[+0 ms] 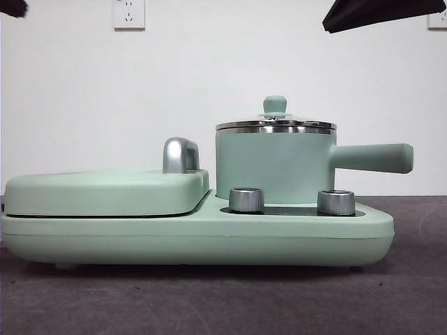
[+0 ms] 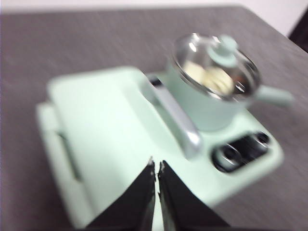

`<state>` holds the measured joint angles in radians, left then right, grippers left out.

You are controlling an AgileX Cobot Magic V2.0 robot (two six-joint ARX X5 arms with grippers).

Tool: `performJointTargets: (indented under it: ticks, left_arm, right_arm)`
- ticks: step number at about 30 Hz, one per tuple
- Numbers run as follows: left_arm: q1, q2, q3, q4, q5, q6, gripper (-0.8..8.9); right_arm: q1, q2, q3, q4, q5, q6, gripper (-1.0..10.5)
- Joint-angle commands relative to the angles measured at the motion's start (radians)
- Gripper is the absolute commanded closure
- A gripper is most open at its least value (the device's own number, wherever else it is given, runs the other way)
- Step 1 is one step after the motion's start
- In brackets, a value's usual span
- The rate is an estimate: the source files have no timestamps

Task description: Put the buns in a small steamer

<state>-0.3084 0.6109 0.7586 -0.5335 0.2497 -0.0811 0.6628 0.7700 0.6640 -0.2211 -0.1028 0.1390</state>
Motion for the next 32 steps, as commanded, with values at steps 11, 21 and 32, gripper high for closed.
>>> performJointTargets:
  ticks: [11, 21, 32]
  left_arm:
    - [0.299, -0.339, -0.490, 0.495, 0.000, 0.051, 8.01]
    - [0.324, -0.557, -0.746, 0.536, -0.197, 0.012, 8.01]
    - [0.317, -0.608, -0.746, 0.527, -0.202, 0.016, 8.01]
  right_arm:
    - [0.009, 0.005, 0.007, 0.011, -0.002, 0.007, 9.3]
    - [0.009, 0.005, 0.007, 0.011, -0.002, 0.007, 9.3]
    - [0.009, 0.005, 0.007, 0.011, -0.002, 0.007, 9.3]
